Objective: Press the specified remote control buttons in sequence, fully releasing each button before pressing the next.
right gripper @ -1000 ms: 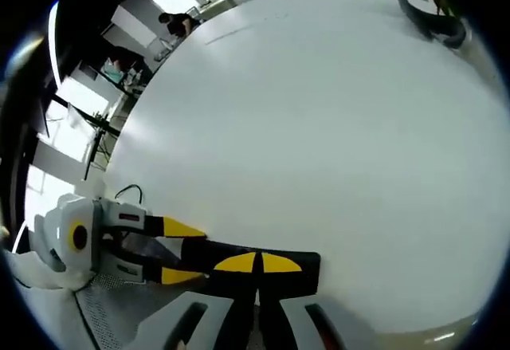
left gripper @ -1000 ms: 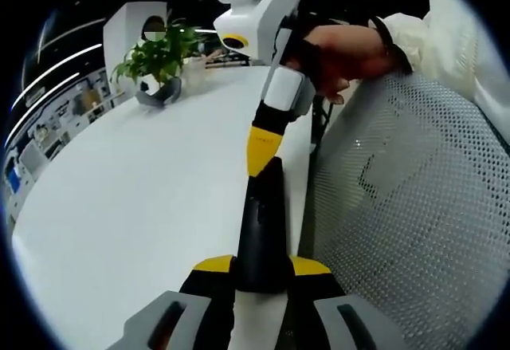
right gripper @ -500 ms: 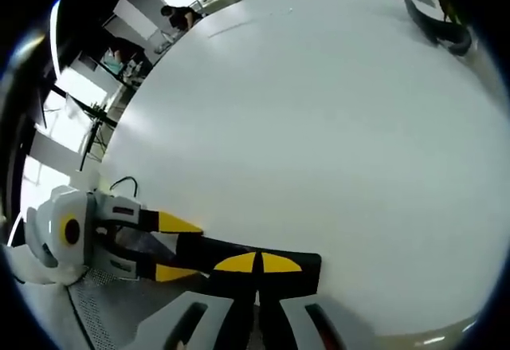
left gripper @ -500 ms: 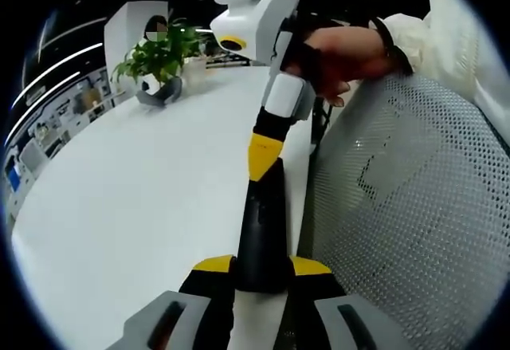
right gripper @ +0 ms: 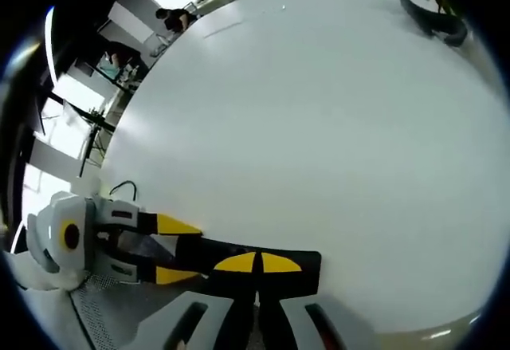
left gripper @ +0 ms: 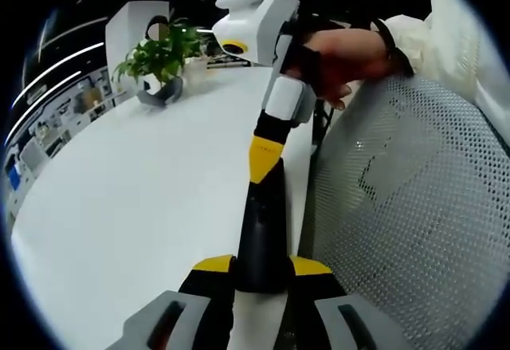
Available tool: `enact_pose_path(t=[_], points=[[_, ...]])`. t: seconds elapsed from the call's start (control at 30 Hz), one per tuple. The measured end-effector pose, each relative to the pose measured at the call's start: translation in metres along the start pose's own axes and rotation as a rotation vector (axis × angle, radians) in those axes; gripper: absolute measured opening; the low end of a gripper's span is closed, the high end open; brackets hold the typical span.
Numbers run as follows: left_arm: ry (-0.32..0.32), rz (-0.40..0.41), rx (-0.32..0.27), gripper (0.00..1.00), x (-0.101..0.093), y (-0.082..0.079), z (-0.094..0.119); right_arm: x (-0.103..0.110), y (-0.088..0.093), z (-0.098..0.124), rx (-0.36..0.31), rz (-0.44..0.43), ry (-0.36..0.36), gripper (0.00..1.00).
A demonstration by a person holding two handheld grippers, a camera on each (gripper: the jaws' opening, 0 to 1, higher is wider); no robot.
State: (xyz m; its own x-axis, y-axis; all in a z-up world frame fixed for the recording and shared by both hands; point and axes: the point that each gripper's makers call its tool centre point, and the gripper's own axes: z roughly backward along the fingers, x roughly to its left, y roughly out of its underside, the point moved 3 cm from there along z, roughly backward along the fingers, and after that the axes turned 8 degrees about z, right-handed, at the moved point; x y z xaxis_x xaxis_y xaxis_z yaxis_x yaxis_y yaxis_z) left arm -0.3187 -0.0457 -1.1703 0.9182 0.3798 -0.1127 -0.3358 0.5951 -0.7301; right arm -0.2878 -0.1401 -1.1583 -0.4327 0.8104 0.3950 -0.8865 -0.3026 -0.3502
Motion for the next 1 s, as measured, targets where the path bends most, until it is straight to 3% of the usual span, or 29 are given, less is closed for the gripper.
enact_pose_path(t=[0.27,0.53,1.0], points=[[-0.002,0.002,-0.001,0.25,0.000,0.000,0.000,-0.001,0.000,0.000,-0.003,-0.004,0.008,0.00],[-0.004,0.001,0.000,0.25,0.000,0.000,0.000,0.001,0.000,0.001,0.012,0.079,0.038,0.00],[-0.004,-0.002,0.004,0.25,0.000,0.000,0.000,0.012,0.006,0.001,0.056,0.018,-0.042,0.00]])
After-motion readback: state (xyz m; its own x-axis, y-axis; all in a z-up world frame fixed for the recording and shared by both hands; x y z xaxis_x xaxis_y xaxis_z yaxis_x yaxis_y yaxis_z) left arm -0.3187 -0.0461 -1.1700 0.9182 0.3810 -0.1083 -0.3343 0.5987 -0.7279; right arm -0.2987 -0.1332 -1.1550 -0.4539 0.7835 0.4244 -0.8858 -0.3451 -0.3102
